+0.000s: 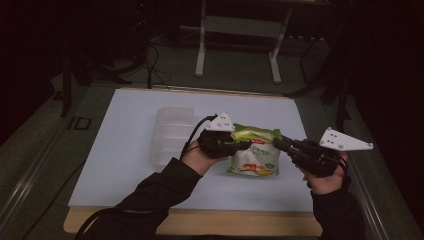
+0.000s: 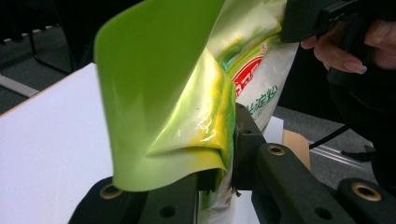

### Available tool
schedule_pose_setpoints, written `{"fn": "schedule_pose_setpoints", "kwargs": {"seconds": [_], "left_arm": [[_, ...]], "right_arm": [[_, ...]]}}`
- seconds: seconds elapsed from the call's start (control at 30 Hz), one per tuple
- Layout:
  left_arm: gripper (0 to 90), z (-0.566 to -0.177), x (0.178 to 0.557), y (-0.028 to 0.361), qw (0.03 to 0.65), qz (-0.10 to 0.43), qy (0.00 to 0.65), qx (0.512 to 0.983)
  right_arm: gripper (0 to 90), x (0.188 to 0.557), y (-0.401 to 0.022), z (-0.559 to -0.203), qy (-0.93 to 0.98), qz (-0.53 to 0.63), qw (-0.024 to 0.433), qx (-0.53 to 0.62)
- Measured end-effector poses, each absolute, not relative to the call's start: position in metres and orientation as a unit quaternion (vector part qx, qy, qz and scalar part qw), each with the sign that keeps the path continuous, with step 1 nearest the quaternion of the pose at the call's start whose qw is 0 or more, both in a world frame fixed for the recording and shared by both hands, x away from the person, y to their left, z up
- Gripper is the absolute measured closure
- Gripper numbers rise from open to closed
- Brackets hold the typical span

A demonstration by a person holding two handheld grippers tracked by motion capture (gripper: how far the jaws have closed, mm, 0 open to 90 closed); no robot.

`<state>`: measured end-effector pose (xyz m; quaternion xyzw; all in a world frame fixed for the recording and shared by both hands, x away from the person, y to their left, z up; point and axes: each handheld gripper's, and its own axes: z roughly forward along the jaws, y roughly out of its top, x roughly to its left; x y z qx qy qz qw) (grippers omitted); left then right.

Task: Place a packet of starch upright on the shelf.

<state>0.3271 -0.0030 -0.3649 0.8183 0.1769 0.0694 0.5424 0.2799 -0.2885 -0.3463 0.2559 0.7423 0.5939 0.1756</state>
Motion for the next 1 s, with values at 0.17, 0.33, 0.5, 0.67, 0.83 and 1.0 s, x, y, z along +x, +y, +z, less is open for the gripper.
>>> {"fn": "schedule_pose_setpoints", "kwargs": {"seconds": [0.17, 0.33, 0.5, 0.67, 0.83, 1.0], "left_arm": [[83.3, -0.35, 0.327, 0.002, 0.54, 0.08, 0.167, 0.821], [83.3, -0.332, 0.328, 0.014, 0.548, 0.087, 0.171, 0.814], [83.3, -0.317, 0.331, 0.028, 0.552, 0.1, 0.176, 0.809], [83.3, -0.302, 0.335, 0.046, 0.553, 0.11, 0.186, 0.805], [83.3, -0.291, 0.336, 0.067, 0.552, 0.124, 0.194, 0.801], [83.3, -0.284, 0.34, 0.091, 0.552, 0.137, 0.201, 0.798]], "right_arm": [[69.8, 0.28, -0.29, -0.34, 0.729, 0.611, 0.171, 0.258], [52.9, 0.278, -0.293, -0.335, 0.722, 0.616, 0.181, 0.259], [44.0, 0.278, -0.296, -0.334, 0.716, 0.619, 0.184, 0.265], [33.3, 0.28, -0.295, -0.338, 0.722, 0.61, 0.184, 0.272], [15.3, 0.285, -0.295, -0.345, 0.723, 0.613, 0.168, 0.27], [13.8, 0.289, -0.296, -0.35, 0.724, 0.608, 0.169, 0.278]]}}
